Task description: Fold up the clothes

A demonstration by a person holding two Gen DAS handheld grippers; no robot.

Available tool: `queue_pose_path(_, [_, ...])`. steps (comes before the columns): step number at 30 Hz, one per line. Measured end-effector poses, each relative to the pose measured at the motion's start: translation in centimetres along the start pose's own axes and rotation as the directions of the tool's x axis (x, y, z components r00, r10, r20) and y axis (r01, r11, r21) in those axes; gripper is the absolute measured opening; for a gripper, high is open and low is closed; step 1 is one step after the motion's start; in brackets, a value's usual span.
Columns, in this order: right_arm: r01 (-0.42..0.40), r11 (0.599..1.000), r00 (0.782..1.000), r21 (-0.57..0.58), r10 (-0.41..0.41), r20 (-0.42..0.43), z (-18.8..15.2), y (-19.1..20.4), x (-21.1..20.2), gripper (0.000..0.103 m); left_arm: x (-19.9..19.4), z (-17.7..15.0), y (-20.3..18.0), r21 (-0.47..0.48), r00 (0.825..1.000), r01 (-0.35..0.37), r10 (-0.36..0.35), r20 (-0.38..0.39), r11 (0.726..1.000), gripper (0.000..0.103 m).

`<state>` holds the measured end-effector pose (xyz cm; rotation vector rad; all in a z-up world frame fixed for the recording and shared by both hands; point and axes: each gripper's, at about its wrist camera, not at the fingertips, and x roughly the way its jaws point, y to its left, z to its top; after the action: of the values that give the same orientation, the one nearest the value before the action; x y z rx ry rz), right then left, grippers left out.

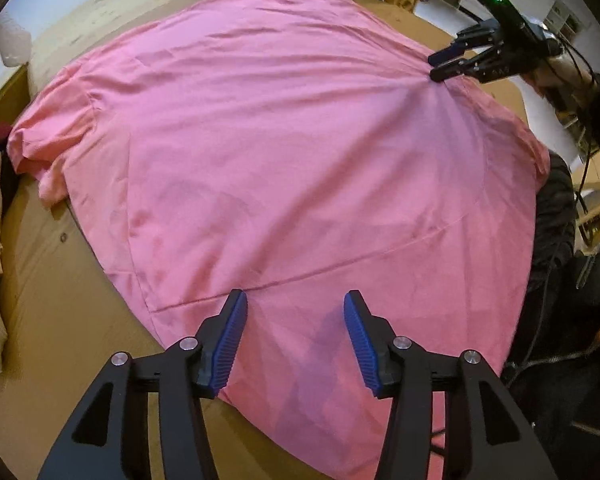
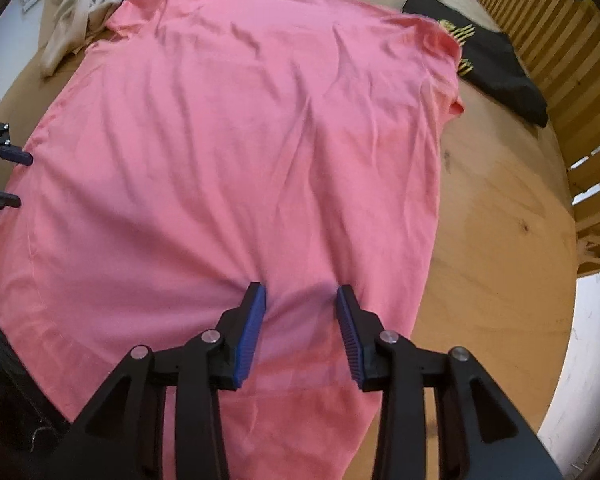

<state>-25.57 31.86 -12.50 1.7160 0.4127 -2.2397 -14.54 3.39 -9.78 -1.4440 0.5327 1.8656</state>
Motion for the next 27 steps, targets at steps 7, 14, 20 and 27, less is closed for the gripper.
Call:
queue_pose_path(7, [-0.009, 1.000, 0.999, 0.025, 0.008, 0.045, 0.2, -0.6, -0.1, 0.038, -0.5, 1.5, 1.8, -0.058, 1.000, 0.003, -0.002, 0.015, 0.998, 0.051])
queue_pose_path(14, [-0.081, 0.994, 0.995, -0.076, 0.085, 0.048, -0.1, 2.2, -0.3, 0.040, -0.2, 1.6, 1.9, 0.016, 0.999, -0.005, 0.006, -0.053, 1.000, 0.055])
queue_pose_path(20, [-0.074, 0.996, 0.979, 0.041, 0.065, 0.191, 3.0, -4.7, -2.6, 0.039, -1.6, 5.1, 3.8, 0.006, 0.988, -0.110, 0.110, -0.107, 0.994, 0.055])
queue_pose_path(27, [0.088, 0.978, 0.965, 0.190, -0.131, 0.228, 9.0, -13.4, 0.2, 0.035, -0.1, 15.7, 5.1, 0.110, 0.987, -0.158, 0.159, -0.005, 0.981, 0.057])
